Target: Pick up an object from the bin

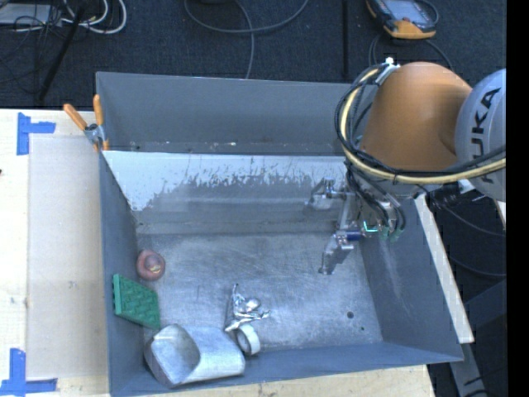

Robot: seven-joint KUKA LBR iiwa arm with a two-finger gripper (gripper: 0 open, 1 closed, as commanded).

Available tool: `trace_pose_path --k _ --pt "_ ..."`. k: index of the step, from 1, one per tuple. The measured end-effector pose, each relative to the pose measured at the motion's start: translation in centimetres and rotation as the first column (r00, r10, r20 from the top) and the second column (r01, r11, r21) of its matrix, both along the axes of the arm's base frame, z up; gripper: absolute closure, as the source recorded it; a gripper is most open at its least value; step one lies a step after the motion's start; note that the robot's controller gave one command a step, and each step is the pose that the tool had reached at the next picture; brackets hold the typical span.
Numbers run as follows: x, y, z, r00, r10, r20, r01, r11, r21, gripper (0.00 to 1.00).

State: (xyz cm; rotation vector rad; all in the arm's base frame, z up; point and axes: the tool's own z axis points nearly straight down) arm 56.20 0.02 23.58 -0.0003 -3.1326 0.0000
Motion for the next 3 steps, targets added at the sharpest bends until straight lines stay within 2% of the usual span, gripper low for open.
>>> trace_pose_path --k 1,2,3 --pt "-7.9 1.9 -12.7 0.972 0.234 -0.001 -0.234 0.972 0.003 0.0" --pt "-6.8 8.1 -16.5 0.942 0.335 0.012 -0.335 0.942 -0.001 0.0" --pt "-6.8 8.0 -16.4 0.943 0.332 0.011 -0.332 0.943 -0.001 1.0"
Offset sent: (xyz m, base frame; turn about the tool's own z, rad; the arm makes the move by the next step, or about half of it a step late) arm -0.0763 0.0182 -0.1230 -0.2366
